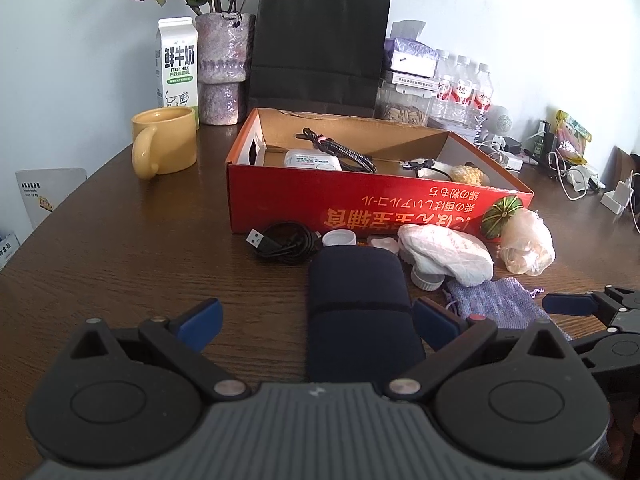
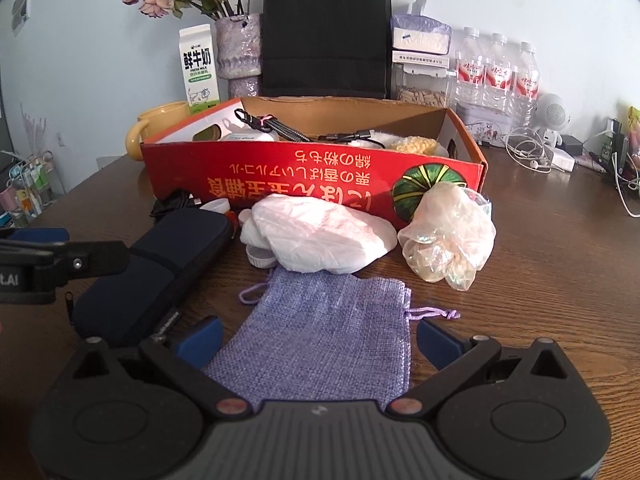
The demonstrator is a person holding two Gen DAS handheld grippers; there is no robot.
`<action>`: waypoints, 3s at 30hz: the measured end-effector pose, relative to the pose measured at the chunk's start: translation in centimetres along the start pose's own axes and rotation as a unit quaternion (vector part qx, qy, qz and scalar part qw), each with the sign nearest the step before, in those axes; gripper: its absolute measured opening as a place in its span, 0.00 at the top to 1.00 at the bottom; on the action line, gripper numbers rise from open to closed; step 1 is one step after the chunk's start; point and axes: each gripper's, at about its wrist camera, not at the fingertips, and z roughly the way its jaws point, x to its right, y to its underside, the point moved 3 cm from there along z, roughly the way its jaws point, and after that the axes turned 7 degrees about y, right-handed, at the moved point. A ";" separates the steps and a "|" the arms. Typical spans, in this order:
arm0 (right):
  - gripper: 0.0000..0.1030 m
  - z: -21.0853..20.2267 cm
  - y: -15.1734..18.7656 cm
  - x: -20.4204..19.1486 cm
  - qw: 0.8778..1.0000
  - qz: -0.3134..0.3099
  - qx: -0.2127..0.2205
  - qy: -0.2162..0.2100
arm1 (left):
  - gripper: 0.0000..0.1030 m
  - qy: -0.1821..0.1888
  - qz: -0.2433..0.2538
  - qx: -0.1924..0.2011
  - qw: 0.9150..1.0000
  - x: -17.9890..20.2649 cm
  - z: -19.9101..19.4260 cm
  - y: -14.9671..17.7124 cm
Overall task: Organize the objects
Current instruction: 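Grasp the purple drawstring bag with the right tool while the left tool positions over the navy case, then close the left tool on the navy case while the right tool lifts the purple bag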
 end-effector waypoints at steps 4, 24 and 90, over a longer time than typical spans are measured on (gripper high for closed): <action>0.00 0.7 0.3 -0.5 1.000 -0.009 -0.012 0.001 | 0.00 -0.001 -0.003 -0.005 1.000 0.0 0.3 0.1; 0.48 -0.1 0.0 -0.6 1.000 -0.013 0.023 -0.011 | 0.00 -0.003 0.000 -0.016 1.000 0.0 0.7 0.5; 0.88 -3.5 0.5 3.2 0.990 0.032 0.127 -0.057 | 0.39 -0.014 0.002 -0.020 1.000 3.0 3.7 0.3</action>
